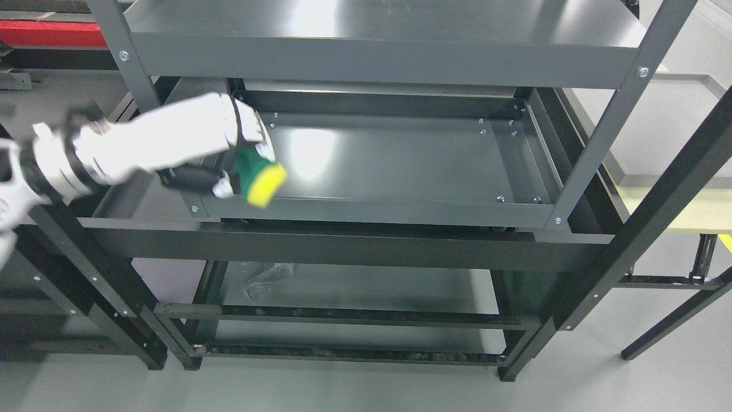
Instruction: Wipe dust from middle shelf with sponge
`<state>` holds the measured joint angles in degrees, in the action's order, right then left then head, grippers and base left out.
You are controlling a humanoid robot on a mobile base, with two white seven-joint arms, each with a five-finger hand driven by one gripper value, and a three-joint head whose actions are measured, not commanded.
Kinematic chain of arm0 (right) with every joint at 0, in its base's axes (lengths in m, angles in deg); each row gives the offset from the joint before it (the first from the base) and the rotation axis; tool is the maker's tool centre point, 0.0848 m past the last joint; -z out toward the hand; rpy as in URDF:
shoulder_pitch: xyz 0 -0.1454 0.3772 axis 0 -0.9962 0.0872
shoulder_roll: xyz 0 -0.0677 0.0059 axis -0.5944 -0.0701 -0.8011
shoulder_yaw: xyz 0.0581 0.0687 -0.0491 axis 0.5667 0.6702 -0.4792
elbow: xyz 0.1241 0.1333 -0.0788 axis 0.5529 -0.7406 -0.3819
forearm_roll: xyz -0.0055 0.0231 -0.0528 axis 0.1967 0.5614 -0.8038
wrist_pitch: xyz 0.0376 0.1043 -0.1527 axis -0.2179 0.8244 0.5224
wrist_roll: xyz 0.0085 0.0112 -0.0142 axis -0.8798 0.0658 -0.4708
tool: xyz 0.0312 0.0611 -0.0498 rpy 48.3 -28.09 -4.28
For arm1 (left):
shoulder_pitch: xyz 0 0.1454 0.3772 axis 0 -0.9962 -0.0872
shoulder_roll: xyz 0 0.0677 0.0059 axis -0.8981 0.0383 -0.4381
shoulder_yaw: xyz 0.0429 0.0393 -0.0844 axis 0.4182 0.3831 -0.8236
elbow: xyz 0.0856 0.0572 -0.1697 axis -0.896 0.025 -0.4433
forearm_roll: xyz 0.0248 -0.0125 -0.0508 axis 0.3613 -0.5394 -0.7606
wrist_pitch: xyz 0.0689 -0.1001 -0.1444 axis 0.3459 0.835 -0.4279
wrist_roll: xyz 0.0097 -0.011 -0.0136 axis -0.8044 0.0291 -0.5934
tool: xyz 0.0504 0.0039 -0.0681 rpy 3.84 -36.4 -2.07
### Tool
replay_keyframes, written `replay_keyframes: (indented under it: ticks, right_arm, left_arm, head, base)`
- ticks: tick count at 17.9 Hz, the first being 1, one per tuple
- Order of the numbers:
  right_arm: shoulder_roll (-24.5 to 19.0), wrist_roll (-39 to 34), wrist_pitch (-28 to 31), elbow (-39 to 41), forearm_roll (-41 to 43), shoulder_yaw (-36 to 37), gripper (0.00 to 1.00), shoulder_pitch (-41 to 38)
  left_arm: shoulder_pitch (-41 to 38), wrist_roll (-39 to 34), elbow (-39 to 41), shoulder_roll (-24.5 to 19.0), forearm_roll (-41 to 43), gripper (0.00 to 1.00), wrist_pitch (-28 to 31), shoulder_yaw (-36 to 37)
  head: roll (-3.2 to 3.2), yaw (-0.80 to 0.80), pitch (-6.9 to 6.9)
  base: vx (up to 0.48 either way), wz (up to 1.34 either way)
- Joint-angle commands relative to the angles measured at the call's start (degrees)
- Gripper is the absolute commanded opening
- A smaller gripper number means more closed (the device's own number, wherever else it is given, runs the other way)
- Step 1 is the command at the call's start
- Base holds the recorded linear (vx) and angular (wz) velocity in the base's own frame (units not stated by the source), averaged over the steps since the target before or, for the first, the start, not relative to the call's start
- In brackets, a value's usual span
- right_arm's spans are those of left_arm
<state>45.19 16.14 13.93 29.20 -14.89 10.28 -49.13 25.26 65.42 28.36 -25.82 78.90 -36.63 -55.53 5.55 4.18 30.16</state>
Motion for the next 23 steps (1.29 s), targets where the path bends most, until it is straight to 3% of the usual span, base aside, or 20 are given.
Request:
replay_keyframes:
  ticks: [1,5,8,11,15,17,19,23]
  right_arm:
    - [1.0,0.1,4.1,1.0,0.0,0.0,1.00,0.0]
    - [1.0,0.0,4.1,1.0,0.0,0.0,1.00,0.0]
    - [1.0,0.0,4.1,1.0,0.0,0.0,1.00,0.0]
    - [1.0,0.0,4.1,1.0,0.0,0.0,1.00,0.0]
    - [1.0,0.0,4.1,1.0,0.0,0.0,1.00,0.1]
    - [1.0,0.1,4.1,1.0,0.0,0.0,1.00,0.0]
    - [1.0,0.0,4.1,1.0,0.0,0.0,1.00,0.0]
    - [1.0,0.0,4.2,1.0,0.0,0.0,1.00,0.0]
  left_arm:
    - [-20.1,1.1,-1.4,24.3,-1.8,0.00,0.0,-18.1]
    - [-24.1,-2.7,-15.1,36.5,-4.9,0.00,0.0,-30.5]
    - [-28.1,-9.0,-18.7,37.3,-6.6,0.00,2.4,-32.7]
    - [-32.2,-11.6,-9.2,38.3,-10.9,0.00,20.7,-36.4]
    - [-36.6,-11.7,2.1,40.3,-11.0,0.00,33.1,-40.5]
    - [-39.3,-11.9,7.9,42.9,-10.7,0.00,35.3,-41.4]
    - [-39.6,-12.8,10.5,42.9,-10.7,0.00,36.8,-40.9]
    - [-33.1,-15.3,10.6,42.9,-10.8,0.00,38.5,-39.5]
  head:
    - [0.00,0.00,0.00]
    - [0.00,0.00,0.00]
    - [0.00,0.00,0.00]
    - [0.00,0.00,0.00]
    - [0.00,0.00,0.00]
    - [0.00,0.00,0.00]
    - [0.00,0.00,0.00]
    - [0.00,0.00,0.00]
  base:
    - [0.000,0.00]
    - [0.000,0.00]
    - [0.000,0.00]
    - [0.000,0.00]
    - [0.000,0.00]
    - [0.000,0.00]
    - [0.000,0.00]
    - [0.000,0.00]
